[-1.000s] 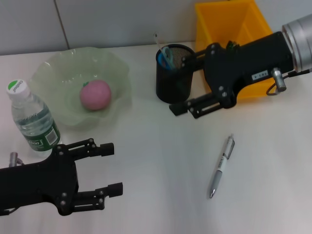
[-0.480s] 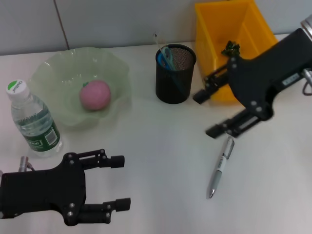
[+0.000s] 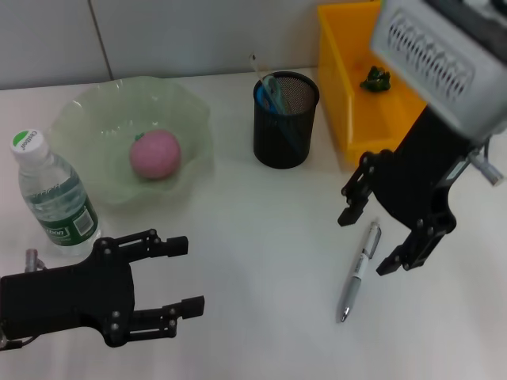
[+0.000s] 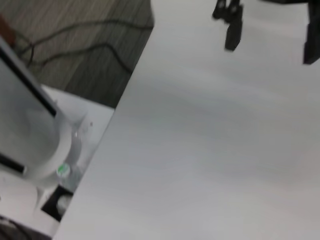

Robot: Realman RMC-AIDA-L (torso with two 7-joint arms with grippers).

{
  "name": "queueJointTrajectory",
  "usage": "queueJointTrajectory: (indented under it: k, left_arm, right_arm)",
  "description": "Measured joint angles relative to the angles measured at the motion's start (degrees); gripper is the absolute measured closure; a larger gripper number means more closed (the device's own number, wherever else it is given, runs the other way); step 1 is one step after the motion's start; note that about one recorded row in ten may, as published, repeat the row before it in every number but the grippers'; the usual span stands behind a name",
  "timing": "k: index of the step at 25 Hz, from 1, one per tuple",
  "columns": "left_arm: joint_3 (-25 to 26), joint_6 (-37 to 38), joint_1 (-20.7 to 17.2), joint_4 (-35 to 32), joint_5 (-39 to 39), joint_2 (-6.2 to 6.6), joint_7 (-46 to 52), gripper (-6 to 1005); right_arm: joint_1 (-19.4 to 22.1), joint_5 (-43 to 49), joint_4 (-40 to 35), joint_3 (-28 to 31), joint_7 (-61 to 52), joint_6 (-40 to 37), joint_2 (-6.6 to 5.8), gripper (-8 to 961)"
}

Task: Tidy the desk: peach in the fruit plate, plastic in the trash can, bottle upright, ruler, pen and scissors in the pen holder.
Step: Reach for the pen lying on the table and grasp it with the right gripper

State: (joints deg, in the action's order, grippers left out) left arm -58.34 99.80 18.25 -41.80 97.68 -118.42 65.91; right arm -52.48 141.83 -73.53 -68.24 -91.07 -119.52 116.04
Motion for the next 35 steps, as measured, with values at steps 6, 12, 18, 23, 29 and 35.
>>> queueJointTrajectory:
  k: [6,12,18,23,29,35]
  left_arm:
    - [-0.5,0.0,-0.5,-0.3,0.4,0.01,0.0,216]
    - [-0.2,-0.4,-1.3,-0.5,0.4,0.03,0.5,216]
    - [-0.3,-0.6,-1.5,-1.2,0.5,0.04,2.9,216]
    - [-0.6,-0.8,-1.6,-1.4,0.5,0.11,3.2,216]
    - [-0.6,-1.5,-2.4,-1.4,1.4,0.21,2.7,216]
    - [-0.2,-2.2,-2.1,-2.0,3.6,0.16,3.1,216]
  right_arm:
    - [1.8,6.1,-2.4,-2.9,4.9,1.0,2.77,260]
    - [2.0,8.5,-2.5,-4.7,8.9,3.2,2.81,260]
    - [2.5,9.8,-3.7,-6.6,10.4,4.0,2.84,261]
    - [2.8,10.6,-4.1,-8.4,10.5,4.0,2.93,263]
    - [3.4,11.4,-4.2,-9.9,10.3,4.2,3.02,262]
    - [3.7,11.4,-3.7,-11.4,11.4,5.4,3.14,262]
